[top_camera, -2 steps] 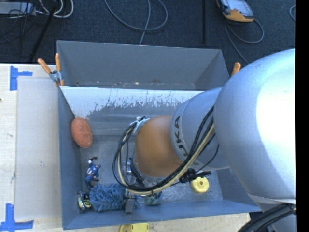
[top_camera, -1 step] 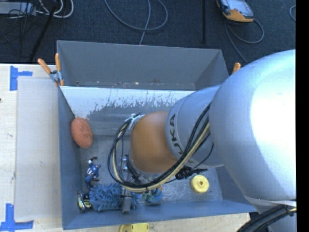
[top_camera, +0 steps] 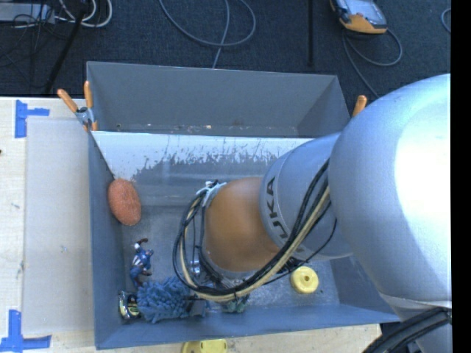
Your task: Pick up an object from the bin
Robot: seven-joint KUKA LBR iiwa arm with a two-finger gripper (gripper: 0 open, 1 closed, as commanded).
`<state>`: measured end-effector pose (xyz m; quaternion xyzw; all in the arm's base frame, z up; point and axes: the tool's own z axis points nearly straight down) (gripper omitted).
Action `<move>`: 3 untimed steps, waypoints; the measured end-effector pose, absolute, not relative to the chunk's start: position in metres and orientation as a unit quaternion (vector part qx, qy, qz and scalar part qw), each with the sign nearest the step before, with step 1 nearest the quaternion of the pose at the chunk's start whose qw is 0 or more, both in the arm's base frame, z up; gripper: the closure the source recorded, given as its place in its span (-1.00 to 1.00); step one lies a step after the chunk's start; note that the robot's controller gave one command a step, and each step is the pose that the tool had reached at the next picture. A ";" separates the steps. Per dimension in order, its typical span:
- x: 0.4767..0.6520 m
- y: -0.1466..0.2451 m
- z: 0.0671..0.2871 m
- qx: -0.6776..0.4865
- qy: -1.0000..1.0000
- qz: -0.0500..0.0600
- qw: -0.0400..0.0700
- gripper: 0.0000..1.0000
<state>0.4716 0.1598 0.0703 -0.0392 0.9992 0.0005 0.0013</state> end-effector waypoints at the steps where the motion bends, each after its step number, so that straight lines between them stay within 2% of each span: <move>1: 0.472 0.160 0.070 -0.039 0.999 0.001 0.001 -1.00; 2: 0.476 0.160 0.071 -0.037 0.999 0.002 0.009 -1.00; 3: 0.478 0.160 0.073 -0.044 0.999 0.002 0.011 -1.00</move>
Offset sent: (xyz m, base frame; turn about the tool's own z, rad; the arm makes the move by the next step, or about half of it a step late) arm 0.0000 0.0000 0.0000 0.0000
